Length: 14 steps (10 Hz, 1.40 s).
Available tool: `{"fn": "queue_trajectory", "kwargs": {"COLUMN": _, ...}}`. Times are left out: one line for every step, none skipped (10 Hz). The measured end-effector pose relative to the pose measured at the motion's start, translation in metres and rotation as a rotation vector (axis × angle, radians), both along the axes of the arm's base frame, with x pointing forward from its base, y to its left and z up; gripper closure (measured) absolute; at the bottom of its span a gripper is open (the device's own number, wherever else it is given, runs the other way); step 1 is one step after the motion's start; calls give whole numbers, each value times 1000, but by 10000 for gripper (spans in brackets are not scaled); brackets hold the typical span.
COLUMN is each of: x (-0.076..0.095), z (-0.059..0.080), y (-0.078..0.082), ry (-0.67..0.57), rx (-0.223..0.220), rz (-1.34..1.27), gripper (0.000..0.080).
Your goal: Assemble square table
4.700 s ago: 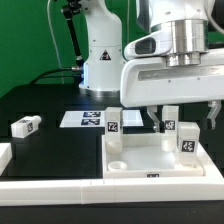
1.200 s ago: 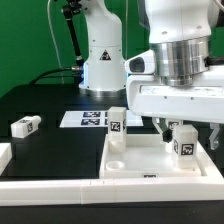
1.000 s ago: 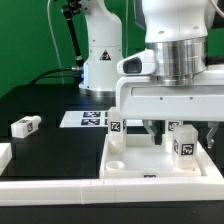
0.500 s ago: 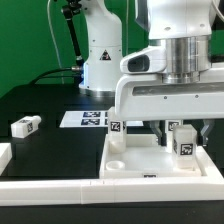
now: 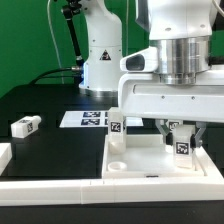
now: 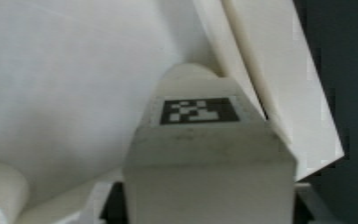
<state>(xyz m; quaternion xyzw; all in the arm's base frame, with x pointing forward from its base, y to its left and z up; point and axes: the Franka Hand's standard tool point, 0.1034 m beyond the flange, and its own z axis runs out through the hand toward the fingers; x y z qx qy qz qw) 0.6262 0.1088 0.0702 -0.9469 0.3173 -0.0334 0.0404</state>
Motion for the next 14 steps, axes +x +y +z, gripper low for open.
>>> {"fn": "queue_trajectory", "kwargs": {"x": -1, "z": 0, "y": 1, "ry": 19, "rx": 17, "rz": -179, "gripper": 513}}
{"fn": "queue_trajectory", "kwargs": {"x": -2, "z": -1, "y": 0, "ry": 38, "rx": 49, "rz": -346, "gripper": 513}}
{"fn": "queue_trajectory", "kwargs": {"x": 0, "z": -1, "y": -1, "ry": 45, "rx": 100, "rz": -538, "gripper": 513}}
{"fn": "queue_trajectory", "kwargs": {"x": 0, "z": -2, "y": -4, "ry": 47, "rx": 161, "rz": -693, "gripper": 512}}
{"fn": "queue_trajectory", "kwargs": {"x": -1, "z": -3, "y": -6, "ry": 66, "rx": 200, "rz": -776, "gripper": 511}}
{"fn": "queue_trajectory", "kwargs": {"x": -1, "z": -3, "y": -6, "ry": 81, "rx": 207, "rz": -855, "gripper": 511}}
{"fn": "queue_trajectory", "kwargs": {"x": -1, "z": -3, "y": -5, "ry": 81, "rx": 206, "rz": -868, "gripper": 511}}
{"fn": "queue_trajectory", "kwargs": {"x": -1, "z": -4, "y": -6, "ry": 79, "rx": 204, "rz": -851, "gripper": 420}}
{"fn": "queue_trajectory", "kwargs": {"x": -1, "z": -3, "y": -5, "ry": 71, "rx": 189, "rz": -771, "gripper": 284}}
{"fn": "queue_trajectory", "kwargs": {"x": 0, "z": 0, "y": 3, "ry": 52, "rx": 140, "rz": -547, "gripper": 178}}
{"fn": "queue_trajectory", "kwargs": {"x": 0, "z": 0, "y": 7, "ry": 27, "rx": 121, "rz": -312, "gripper": 158}}
{"fn": "queue_trajectory", "kwargs": {"x": -1, "z": -1, "y": 9, "ry": 20, "rx": 113, "rz": -166, "gripper": 158}}
{"fn": "queue_trajectory", "kwargs": {"x": -1, "z": -1, "y": 8, "ry": 12, "rx": 107, "rz": -111, "gripper": 151}}
{"fn": "queue_trajectory", "kwargs": {"x": -1, "z": -1, "y": 7, "ry": 3, "rx": 94, "rz": -27, "gripper": 151}}
